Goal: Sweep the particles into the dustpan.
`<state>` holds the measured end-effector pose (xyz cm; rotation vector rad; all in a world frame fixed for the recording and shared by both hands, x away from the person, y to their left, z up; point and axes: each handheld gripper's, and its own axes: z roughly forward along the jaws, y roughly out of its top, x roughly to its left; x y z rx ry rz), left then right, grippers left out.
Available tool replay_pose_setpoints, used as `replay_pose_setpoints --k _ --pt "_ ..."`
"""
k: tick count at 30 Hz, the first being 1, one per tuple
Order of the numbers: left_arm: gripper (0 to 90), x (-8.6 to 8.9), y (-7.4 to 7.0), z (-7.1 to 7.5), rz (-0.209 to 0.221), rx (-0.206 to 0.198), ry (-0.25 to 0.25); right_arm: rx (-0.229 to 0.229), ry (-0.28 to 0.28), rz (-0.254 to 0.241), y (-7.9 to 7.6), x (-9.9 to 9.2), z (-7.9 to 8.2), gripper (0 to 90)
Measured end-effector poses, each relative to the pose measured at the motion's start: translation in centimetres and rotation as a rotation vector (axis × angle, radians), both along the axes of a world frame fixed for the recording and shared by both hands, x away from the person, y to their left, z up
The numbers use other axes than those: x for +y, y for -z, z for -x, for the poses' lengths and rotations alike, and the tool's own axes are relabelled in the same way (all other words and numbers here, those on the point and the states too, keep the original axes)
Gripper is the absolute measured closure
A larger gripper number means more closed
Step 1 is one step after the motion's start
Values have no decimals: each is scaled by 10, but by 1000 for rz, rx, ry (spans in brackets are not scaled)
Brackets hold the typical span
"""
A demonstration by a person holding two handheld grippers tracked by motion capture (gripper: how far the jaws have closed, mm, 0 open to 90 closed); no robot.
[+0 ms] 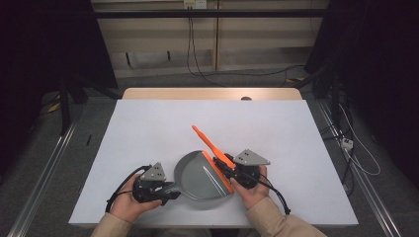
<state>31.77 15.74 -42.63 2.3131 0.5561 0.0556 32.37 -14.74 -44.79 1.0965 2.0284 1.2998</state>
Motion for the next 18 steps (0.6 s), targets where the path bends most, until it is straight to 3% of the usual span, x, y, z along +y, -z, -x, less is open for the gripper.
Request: replay_pose_setpoints --k 7,18 --pt "627 0 0 0 -4 0 -6 11 -9 -16 -1 7 1 688" --pt "627 -1 1 0 -8 4 -7 35 3 -84 -1 10 -1 689"
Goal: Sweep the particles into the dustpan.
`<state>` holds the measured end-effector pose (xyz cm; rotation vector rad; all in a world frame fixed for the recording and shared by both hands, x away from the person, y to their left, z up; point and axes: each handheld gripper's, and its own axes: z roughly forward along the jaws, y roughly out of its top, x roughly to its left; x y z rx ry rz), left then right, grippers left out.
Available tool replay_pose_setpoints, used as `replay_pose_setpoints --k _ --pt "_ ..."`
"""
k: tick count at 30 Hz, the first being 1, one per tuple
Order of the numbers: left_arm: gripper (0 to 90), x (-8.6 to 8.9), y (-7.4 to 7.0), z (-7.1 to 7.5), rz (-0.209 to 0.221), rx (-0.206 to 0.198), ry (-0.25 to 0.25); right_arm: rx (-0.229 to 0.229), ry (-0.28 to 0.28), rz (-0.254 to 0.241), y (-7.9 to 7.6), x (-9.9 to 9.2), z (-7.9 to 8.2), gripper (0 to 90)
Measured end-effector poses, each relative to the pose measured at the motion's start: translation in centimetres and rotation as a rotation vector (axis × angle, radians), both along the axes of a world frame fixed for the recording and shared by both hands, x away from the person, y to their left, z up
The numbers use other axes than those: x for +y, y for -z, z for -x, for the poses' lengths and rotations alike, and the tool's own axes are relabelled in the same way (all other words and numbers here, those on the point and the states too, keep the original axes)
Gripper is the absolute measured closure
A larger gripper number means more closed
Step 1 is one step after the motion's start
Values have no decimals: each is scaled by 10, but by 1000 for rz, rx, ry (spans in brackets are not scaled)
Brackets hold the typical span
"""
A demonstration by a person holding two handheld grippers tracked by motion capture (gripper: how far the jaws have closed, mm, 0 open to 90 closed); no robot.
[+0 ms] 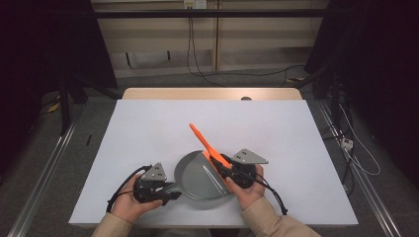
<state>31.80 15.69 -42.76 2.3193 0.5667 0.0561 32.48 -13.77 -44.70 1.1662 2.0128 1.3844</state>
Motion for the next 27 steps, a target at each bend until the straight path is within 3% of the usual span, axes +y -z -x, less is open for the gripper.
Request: replay_pose_setpoints --k 2,17,27 --pt "627 -1 1 0 10 6 -2 11 0 -20 0 1 0 689" --pt "627 0 4 1 6 13 -3 -30 5 -20 -2 14 -1 693" --pt "627 1 6 1 8 15 3 -42 -34 -37 -8 38 -4 704"
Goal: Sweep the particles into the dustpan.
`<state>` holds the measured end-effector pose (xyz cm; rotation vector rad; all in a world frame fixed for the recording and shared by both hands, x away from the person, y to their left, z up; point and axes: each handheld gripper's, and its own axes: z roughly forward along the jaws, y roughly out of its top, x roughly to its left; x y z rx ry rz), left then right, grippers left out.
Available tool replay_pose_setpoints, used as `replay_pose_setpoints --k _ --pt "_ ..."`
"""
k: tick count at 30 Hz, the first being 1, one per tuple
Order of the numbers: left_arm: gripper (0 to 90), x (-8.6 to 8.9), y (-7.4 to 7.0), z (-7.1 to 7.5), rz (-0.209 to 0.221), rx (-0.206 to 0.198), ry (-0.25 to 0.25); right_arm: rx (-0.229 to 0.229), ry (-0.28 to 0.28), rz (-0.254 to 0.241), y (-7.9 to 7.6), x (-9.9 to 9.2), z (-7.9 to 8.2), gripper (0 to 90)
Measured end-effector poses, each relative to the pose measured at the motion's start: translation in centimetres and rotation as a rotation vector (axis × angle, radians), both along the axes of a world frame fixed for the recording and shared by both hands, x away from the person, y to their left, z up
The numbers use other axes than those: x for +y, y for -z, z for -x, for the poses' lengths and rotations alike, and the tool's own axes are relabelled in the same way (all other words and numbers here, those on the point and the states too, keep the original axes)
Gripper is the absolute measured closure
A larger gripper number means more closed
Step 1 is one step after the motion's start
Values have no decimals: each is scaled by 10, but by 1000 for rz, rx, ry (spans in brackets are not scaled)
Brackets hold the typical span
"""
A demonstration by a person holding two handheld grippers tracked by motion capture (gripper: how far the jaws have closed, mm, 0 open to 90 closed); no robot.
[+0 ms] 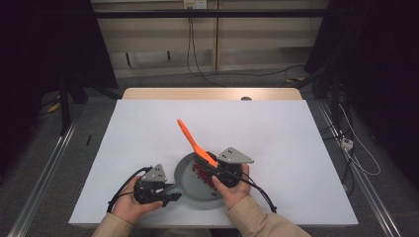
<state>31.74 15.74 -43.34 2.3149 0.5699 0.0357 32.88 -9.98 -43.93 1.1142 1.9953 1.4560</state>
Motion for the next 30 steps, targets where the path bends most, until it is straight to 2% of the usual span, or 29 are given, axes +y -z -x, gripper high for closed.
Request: replay_pose_setpoints --k 1,4,6,10,11,12,13,14,15,16,18,20,21,24,25,28,30 --pt "627 0 0 0 -9 -6 -3 11 -17 -8 -1 4 -2 705" --pt "627 2 2 0 -1 2 -10 5 -18 -31 -5 2 -4 706" --pt "627 2 2 -1 -1 2 -8 11 -14 -61 -9 -4 -6 706" --pt "627 3 3 -1 -4 1 3 -19 -1 -62 -19 -19 -6 706" --pt "627 2 3 -1 0 3 0 -35 15 -53 -24 -31 -6 706" --pt "627 2 3 -1 -3 2 4 -35 15 -53 -24 -31 -6 706" --pt "627 3 2 -1 -7 -3 13 -41 34 -35 -26 -44 -5 706" --pt "627 3 2 -1 -7 -3 13 -41 34 -35 -26 -44 -5 706" --pt "627 3 2 0 2 -1 12 -40 51 -21 -25 -57 -5 706" --pt "627 4 1 0 -1 -3 15 -40 51 -21 -25 -57 -5 706" --pt "627 5 0 2 -9 -5 15 -27 83 6 -18 -76 0 706" --pt "627 6 0 3 -1 -4 26 -25 96 25 -14 -81 2 705" --pt "627 6 1 5 2 -2 30 -2 105 41 -6 -90 7 706" --pt "627 6 1 5 -2 -4 35 13 114 66 0 -96 10 705" --pt "627 6 0 6 -10 -8 30 -11 118 89 4 -97 13 704" --pt "626 5 -1 8 -2 -5 43 -13 124 87 5 -97 15 702" --pt "626 5 0 9 -4 -5 48 -9 109 94 4 -97 14 697"
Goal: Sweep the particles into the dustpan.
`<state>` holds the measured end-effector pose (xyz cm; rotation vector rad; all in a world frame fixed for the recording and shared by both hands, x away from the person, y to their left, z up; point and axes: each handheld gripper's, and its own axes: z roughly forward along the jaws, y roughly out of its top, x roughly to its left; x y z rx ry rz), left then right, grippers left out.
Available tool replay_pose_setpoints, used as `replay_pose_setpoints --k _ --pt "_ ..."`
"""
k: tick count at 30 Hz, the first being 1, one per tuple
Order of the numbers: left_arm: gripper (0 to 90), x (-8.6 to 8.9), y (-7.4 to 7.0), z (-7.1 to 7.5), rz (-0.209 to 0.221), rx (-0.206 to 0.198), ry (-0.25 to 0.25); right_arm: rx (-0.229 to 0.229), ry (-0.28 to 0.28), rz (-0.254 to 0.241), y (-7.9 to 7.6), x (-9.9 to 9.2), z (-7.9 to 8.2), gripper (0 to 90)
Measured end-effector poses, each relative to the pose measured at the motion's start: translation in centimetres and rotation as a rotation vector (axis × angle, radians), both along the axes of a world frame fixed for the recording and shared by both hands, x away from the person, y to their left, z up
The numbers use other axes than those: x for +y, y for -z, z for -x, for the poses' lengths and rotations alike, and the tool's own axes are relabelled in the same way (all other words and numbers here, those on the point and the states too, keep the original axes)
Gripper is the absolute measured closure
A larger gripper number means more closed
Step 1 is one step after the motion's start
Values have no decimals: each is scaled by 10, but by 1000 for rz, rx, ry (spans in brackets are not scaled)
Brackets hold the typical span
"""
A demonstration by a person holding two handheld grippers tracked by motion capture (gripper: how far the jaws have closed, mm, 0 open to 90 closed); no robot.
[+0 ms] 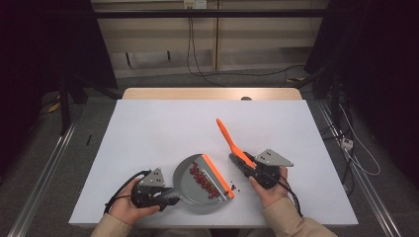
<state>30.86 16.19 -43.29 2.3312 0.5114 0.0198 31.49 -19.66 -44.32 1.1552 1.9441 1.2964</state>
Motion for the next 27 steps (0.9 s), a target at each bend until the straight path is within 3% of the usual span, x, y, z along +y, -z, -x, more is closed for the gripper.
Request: replay_pose_setpoints --k 2,6,9,12,13,14,15,20,25,27 --pt "626 0 0 0 0 1 2 10 5 37 -1 -1 0 649" --pt "626 0 0 0 1 1 3 20 6 51 -2 -2 -1 600" --pt "626 -1 1 -1 -2 3 6 49 -11 33 -3 -3 -8 624" --pt "626 -1 1 -1 -2 4 4 63 -12 50 -3 0 -15 638" --pt "626 -1 1 -1 1 4 1 72 -16 51 -5 4 -18 704" --pt "626 -1 1 -1 2 4 2 72 -16 51 -5 4 -18 704" --pt "626 -1 0 -1 -19 -4 7 74 -15 55 -6 5 -19 707" --pt "626 -3 1 1 -6 2 17 59 -1 74 -5 6 -7 710" --pt "626 -6 -2 3 -10 5 24 37 37 27 -1 13 9 710" --pt "626 -7 -1 3 -3 12 30 31 38 33 0 17 11 710"
